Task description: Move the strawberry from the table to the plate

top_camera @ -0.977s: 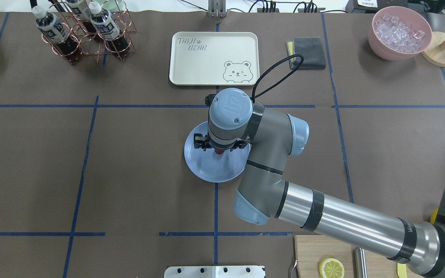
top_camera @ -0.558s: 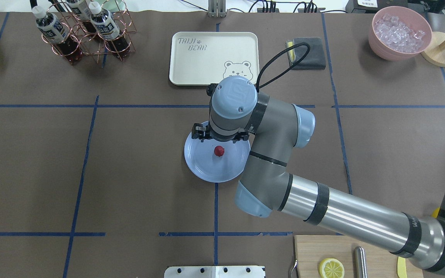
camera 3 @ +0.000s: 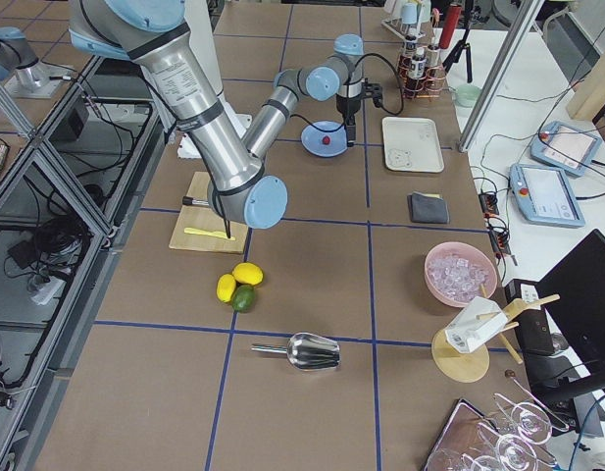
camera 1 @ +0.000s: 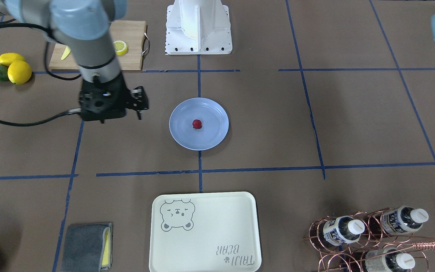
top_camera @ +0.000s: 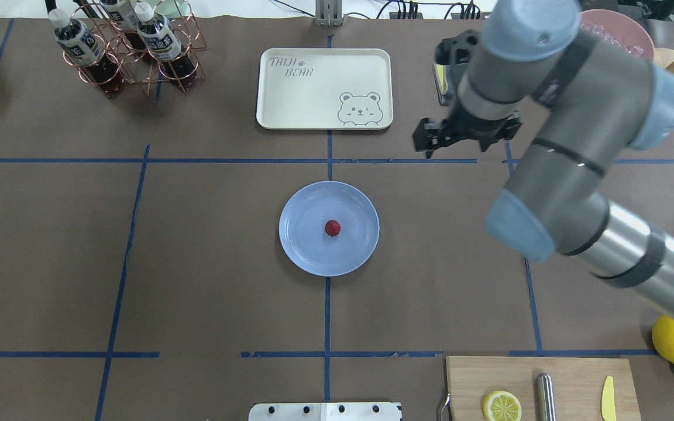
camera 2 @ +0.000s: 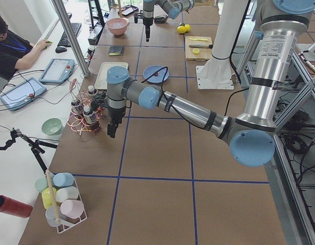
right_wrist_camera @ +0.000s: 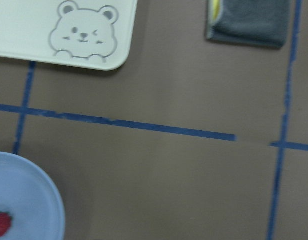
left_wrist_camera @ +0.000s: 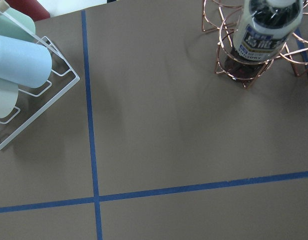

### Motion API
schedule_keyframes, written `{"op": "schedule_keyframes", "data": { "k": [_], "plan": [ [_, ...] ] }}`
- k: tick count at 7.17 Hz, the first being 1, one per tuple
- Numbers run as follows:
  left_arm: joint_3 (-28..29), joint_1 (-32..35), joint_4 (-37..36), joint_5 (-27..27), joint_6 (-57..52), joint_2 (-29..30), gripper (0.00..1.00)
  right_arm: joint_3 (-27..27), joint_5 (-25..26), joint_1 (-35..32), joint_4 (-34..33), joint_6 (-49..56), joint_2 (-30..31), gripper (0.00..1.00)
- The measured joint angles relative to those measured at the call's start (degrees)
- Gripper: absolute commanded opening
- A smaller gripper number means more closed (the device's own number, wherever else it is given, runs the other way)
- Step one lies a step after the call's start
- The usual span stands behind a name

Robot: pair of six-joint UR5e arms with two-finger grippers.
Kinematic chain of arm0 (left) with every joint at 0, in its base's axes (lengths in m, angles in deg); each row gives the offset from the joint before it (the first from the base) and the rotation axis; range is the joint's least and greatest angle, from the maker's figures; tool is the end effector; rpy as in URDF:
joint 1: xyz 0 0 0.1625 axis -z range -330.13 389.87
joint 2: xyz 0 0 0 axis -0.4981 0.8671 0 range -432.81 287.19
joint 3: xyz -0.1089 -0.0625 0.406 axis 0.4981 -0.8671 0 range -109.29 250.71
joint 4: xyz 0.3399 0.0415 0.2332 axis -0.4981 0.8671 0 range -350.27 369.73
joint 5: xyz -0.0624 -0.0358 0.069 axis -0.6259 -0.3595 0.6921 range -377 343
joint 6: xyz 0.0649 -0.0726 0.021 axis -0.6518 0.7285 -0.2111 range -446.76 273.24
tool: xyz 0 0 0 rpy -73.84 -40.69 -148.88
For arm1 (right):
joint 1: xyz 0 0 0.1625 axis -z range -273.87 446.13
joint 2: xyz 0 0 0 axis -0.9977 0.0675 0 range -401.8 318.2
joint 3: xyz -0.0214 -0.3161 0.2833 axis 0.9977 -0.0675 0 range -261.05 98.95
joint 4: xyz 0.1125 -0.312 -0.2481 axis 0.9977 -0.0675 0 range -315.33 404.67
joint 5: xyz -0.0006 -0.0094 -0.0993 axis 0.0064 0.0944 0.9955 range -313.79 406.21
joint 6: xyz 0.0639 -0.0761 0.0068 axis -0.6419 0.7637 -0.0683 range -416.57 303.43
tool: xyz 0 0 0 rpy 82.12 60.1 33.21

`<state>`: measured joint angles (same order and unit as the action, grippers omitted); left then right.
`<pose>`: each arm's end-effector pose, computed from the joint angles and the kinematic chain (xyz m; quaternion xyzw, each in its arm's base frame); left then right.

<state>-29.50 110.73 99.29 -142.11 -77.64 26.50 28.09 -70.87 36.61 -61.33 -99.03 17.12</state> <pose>0.0140 -0.5643 0.4952 0.1088 0.3188 0.0502 0.9402 -0.3243 -0.5155 0.2424 0.0660 -0.3570 -0.0528 0.9303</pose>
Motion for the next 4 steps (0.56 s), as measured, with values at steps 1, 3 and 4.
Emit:
{"op": "schedule_keyframes", "data": {
  "k": [1,3,4],
  "plan": [
    [2.8,3.1,-0.2,-2.6,-4.9,-1.0,1.0,1.6,-4.6,-7.4,-0.8,10.8,5.9,1.0],
    [6.2,6.8,-0.9,-6.2,-10.8,-3.4,1.0,-0.5,-11.8,-21.3,-1.1,31.7,15.1,1.0],
    [7.3,7.3,-1.0,-7.0,-11.7,-4.5,1.0,-2.4,-14.4,-26.3,-1.1,39.6,18.4,1.0]
  ]
}}
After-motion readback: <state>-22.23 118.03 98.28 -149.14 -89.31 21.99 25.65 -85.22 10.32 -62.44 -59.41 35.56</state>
